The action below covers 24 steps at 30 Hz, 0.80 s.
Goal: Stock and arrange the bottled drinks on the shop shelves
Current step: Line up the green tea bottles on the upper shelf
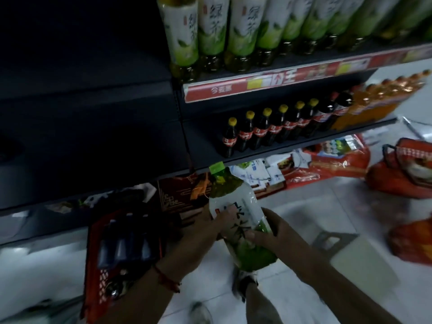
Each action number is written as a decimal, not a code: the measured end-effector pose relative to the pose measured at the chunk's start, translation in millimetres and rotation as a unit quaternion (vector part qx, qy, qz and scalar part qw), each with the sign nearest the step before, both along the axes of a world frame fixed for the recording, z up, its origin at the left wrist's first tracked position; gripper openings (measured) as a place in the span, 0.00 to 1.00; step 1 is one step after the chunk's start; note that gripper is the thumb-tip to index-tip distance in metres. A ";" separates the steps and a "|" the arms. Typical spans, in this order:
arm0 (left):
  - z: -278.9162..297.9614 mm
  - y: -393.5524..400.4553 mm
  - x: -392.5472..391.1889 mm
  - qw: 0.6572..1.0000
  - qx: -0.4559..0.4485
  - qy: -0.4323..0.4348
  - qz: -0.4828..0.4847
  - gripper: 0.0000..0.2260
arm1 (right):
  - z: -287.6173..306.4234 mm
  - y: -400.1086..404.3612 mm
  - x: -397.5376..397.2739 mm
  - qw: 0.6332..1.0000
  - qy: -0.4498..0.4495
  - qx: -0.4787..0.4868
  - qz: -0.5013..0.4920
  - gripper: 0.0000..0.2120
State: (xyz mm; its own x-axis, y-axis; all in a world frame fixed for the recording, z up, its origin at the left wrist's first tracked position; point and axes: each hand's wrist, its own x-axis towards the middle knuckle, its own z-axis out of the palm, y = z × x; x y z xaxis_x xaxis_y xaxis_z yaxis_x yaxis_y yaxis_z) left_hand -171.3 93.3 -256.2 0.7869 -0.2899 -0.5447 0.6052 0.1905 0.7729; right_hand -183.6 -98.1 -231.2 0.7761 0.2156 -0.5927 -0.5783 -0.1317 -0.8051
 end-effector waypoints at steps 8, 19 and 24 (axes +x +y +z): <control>78.5 -45.2 -17.8 0.999 0.025 0.022 0.001 0.32 | 74.0 -45.2 -62.0 0.994 -0.051 -0.001 -0.095 0.33; 141.6 -202.5 13.4 0.966 0.118 -0.088 -0.214 0.29 | 84.1 -167.6 -100.9 0.935 -0.072 0.147 -0.314 0.22; 149.5 -268.3 33.7 0.958 0.136 -0.100 -0.232 0.29 | 86.5 -229.7 -89.4 0.932 -0.079 0.148 -0.322 0.23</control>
State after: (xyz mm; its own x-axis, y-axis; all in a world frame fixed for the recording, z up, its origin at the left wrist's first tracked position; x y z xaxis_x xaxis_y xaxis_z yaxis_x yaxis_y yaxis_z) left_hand -137.7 -175.0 -106.6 0.7044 -0.5020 -0.5018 0.4113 -0.2875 0.8650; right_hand -273.0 -327.7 -144.7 0.8737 -0.1897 -0.4479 -0.3311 0.4425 -0.8334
